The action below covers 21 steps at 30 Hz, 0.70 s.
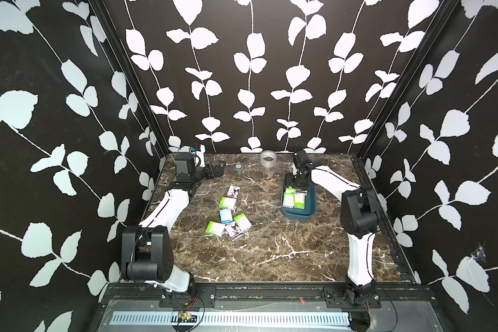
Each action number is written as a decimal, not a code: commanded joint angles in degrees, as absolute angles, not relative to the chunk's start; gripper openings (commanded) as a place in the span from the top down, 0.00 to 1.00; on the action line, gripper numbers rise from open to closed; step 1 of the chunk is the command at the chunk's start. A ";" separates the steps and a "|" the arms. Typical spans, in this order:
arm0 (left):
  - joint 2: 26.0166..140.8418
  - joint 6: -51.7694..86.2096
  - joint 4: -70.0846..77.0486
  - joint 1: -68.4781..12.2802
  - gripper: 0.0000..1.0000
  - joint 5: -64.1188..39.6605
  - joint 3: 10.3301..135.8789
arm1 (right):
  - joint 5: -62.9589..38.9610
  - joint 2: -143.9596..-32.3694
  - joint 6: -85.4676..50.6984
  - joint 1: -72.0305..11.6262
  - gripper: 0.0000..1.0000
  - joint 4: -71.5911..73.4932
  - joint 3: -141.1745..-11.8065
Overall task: Put the pocket tissues into the storage box
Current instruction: Place the pocket tissues in the storage box.
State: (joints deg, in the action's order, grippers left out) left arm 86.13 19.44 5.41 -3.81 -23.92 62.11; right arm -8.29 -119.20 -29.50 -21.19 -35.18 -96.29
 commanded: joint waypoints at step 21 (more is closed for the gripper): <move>82.88 18.10 4.31 -3.78 0.01 -23.21 62.65 | -12.01 -109.86 -24.83 -20.43 0.33 -29.25 -91.49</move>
State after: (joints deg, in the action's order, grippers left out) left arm 85.30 18.85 4.56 -3.81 -23.31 62.11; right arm -13.80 -115.68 -30.11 -20.18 -29.71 -92.53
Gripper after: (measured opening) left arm 0.989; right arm 0.667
